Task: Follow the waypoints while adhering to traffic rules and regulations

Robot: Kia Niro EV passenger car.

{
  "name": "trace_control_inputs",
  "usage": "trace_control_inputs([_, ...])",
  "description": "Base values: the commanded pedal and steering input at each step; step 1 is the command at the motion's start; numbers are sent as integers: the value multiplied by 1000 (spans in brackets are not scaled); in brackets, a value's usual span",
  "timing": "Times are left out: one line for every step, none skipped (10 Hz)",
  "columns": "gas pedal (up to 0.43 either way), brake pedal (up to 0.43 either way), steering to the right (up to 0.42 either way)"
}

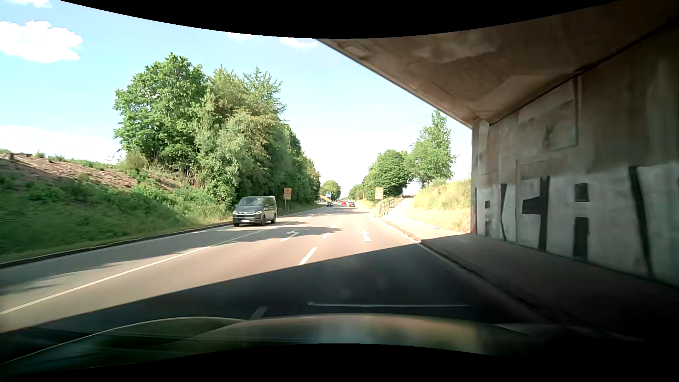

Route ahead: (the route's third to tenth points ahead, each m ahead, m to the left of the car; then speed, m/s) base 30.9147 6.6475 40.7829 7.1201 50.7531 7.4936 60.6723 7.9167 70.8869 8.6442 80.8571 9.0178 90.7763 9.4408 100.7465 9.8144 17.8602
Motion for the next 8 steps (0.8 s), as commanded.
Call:
trace_control_inputs([67,6,3])
trace_control_inputs([79,6,3])
trace_control_inputs([87,6,3])
trace_control_inputs([87,6,3])
trace_control_inputs([87,6,3])
trace_control_inputs([87,6,2])
trace_control_inputs([87,6,2])
trace_control_inputs([87,6,1])
